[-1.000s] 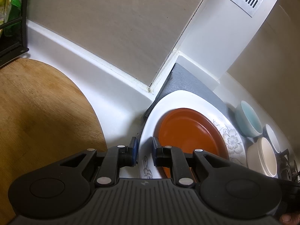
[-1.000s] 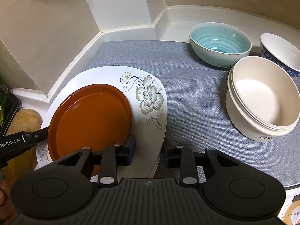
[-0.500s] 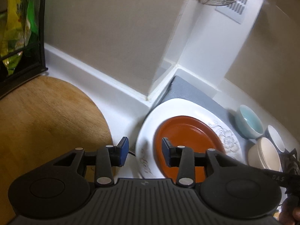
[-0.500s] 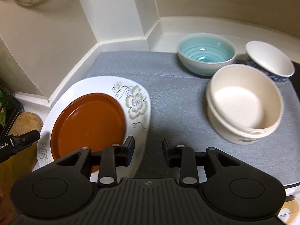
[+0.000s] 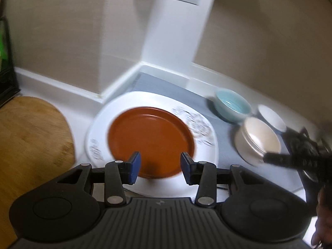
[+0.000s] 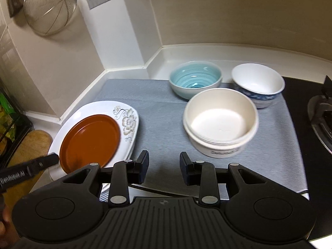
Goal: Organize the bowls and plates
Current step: 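Withdraw the left gripper and move the right gripper to the cream bowls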
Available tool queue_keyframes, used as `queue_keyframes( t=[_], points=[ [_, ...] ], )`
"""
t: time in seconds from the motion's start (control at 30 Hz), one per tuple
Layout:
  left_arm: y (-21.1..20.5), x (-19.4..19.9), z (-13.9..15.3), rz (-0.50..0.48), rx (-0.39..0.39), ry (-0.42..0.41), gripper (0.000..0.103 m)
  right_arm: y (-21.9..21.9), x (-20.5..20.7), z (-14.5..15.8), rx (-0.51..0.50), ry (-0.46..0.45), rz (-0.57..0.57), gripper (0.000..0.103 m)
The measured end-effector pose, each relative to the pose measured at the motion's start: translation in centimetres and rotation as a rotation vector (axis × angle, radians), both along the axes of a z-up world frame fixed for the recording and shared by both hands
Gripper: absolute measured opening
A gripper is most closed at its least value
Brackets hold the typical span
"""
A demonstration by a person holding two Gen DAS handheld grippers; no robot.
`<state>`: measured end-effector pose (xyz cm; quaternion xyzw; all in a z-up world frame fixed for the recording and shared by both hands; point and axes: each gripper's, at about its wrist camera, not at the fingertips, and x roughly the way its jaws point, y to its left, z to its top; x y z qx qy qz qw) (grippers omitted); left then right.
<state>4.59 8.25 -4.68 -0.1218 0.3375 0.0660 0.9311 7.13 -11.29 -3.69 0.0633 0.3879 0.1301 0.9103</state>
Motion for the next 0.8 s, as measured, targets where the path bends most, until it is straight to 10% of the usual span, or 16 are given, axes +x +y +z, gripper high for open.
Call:
queue_keyframes(
  t=[0.8],
  points=[
    [-11.2, -3.5, 1.8, -0.066, 0.159, 0.009, 0.050, -11.7, 3.3, 0.3, 0.156, 0.050, -0.132, 0.042]
  ],
)
